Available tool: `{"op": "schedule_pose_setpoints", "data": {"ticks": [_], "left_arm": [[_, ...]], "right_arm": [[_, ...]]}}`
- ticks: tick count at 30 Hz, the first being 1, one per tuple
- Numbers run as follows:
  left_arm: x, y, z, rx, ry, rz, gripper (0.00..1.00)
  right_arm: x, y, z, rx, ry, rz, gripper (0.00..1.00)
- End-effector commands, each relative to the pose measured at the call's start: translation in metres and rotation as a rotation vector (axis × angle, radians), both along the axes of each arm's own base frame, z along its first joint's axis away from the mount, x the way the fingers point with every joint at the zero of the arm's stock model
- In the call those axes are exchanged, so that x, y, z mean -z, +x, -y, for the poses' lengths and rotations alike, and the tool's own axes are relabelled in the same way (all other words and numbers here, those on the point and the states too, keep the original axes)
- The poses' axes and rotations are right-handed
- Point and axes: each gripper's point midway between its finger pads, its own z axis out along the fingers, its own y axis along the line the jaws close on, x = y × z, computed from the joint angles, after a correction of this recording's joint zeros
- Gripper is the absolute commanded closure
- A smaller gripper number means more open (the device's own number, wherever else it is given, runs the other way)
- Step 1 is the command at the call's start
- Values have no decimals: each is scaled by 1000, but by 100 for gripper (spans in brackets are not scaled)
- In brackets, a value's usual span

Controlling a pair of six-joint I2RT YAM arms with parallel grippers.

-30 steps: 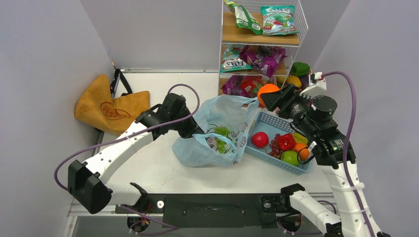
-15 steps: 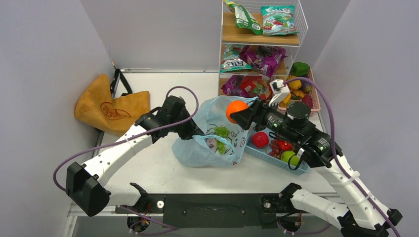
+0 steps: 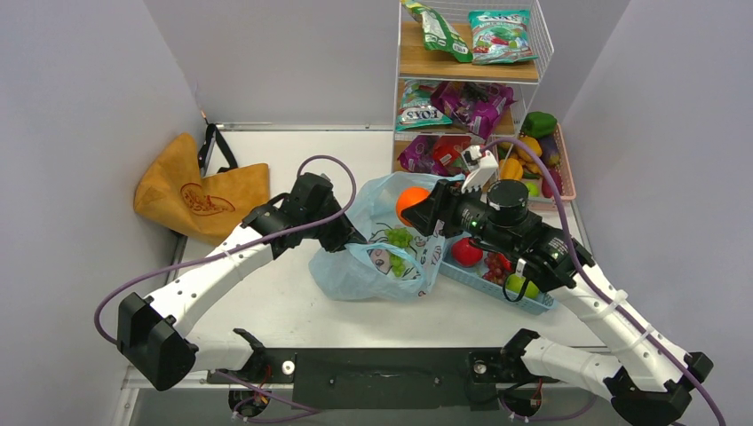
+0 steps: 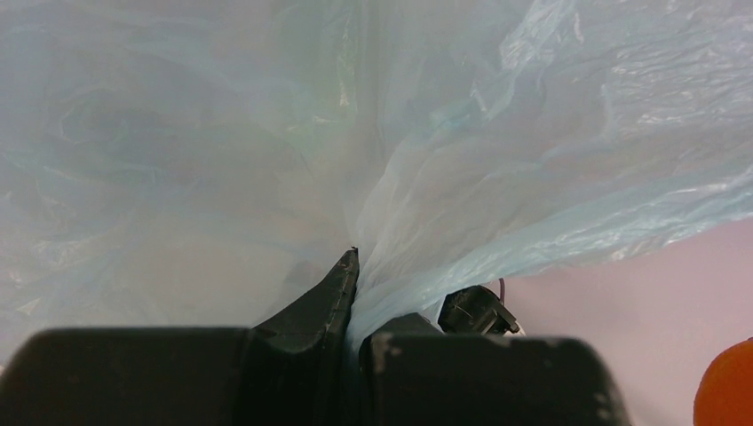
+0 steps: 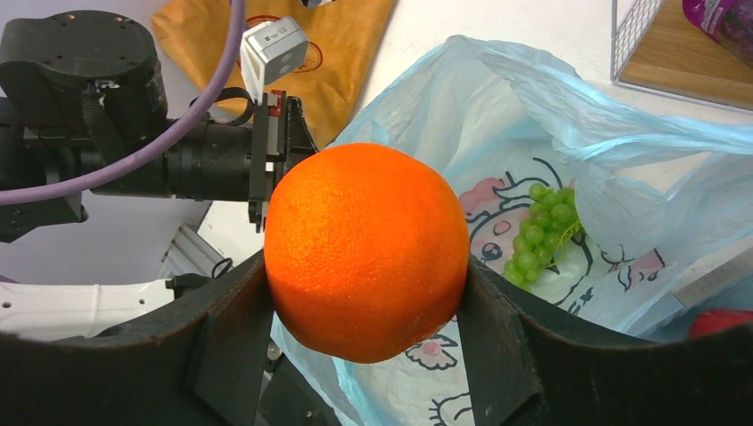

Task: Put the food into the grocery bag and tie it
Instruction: Place the fake fruit in the grocery bag.

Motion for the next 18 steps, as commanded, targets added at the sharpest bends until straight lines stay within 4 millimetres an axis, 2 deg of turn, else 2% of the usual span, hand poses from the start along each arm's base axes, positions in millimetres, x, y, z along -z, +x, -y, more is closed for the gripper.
{"op": "schedule_pose_setpoints", "data": {"ticks": [1, 4, 6, 7, 9, 11, 12, 14, 18], "left_arm": [[-19, 5, 4, -11, -46, 60, 100], [-18, 5, 4, -12, -44, 60, 100], [-17, 4, 3, -11, -43, 60, 100], [-16, 4, 3, -13, -41, 58, 100], [-16, 4, 2, -15, -39, 59, 100], [-16, 3, 2, -13, -41, 59, 100], [-15, 3, 2, -11, -39, 58, 100], [-15, 3, 2, -12, -40, 58, 100], [-14, 3, 3, -12, -39, 57, 100]], "right_arm": [[-7, 8, 1, 26, -12, 42, 100], [-5, 11, 0, 29, -26, 40, 95], [-3, 13, -1, 35, -33, 36, 77], [-4, 14, 0, 39, -35, 39, 59], [-4, 16, -1, 49, -37, 39, 41], [-4, 19, -1, 59, -41, 40, 29], [-4, 21, -1, 65, -44, 40, 27], [-4, 22, -2, 69, -46, 39, 15], [-5, 23, -4, 69, -47, 41, 11]]}}
